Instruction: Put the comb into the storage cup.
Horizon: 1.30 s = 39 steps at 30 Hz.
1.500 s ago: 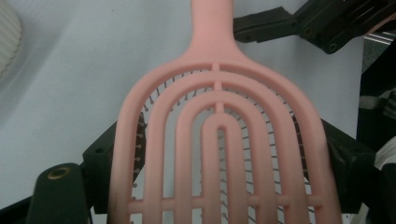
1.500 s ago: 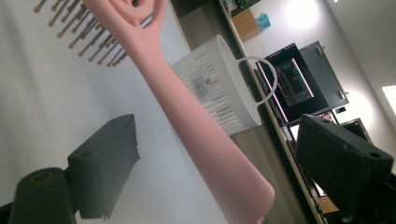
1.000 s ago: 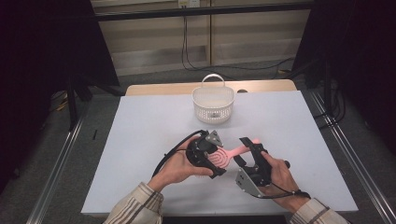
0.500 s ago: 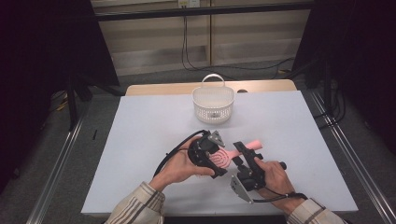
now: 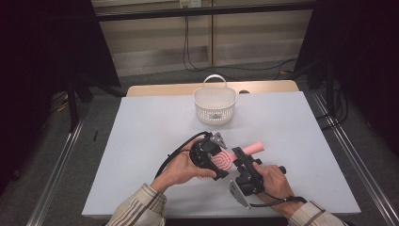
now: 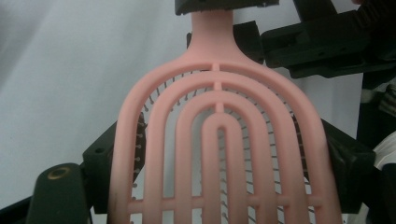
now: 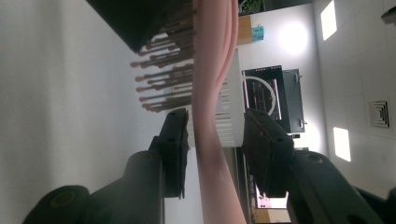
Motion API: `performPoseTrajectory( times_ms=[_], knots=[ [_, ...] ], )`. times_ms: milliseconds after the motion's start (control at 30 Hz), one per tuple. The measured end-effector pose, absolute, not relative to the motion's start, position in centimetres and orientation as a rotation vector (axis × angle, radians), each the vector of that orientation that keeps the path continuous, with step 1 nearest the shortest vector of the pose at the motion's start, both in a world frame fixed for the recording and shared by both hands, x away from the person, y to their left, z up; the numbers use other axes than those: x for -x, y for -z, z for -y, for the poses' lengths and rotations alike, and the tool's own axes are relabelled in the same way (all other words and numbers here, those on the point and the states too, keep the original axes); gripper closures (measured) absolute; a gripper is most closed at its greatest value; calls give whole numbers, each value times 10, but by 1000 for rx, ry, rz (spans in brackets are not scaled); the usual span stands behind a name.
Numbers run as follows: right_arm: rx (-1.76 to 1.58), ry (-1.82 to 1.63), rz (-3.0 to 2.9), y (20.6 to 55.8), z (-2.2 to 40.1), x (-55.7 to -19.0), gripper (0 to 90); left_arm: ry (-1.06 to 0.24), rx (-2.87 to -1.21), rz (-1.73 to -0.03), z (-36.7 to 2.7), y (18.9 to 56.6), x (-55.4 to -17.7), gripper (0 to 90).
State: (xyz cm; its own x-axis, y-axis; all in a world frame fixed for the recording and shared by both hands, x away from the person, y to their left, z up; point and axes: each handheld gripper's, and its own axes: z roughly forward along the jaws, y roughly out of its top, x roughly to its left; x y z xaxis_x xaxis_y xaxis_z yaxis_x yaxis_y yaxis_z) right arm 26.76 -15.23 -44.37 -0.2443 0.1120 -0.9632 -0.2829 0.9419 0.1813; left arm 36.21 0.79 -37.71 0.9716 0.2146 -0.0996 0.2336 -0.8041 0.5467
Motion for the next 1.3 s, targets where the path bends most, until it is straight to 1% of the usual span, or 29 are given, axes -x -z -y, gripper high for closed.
performPoseTrajectory(
  times_ms=[133,533,700,1300],
  knots=[
    [133,-364,-1778,445,149,-266,677,52,-2533,-322,-7,379,-362,199],
    [142,-323,-1784,449,144,-266,738,59,-2544,-332,-7,382,-362,199],
    [142,-320,-1790,451,142,-267,796,56,-2542,-333,-8,381,-362,199],
    [173,-275,-1774,455,141,-267,813,66,-2531,-350,-8,385,-364,194]
  ],
)
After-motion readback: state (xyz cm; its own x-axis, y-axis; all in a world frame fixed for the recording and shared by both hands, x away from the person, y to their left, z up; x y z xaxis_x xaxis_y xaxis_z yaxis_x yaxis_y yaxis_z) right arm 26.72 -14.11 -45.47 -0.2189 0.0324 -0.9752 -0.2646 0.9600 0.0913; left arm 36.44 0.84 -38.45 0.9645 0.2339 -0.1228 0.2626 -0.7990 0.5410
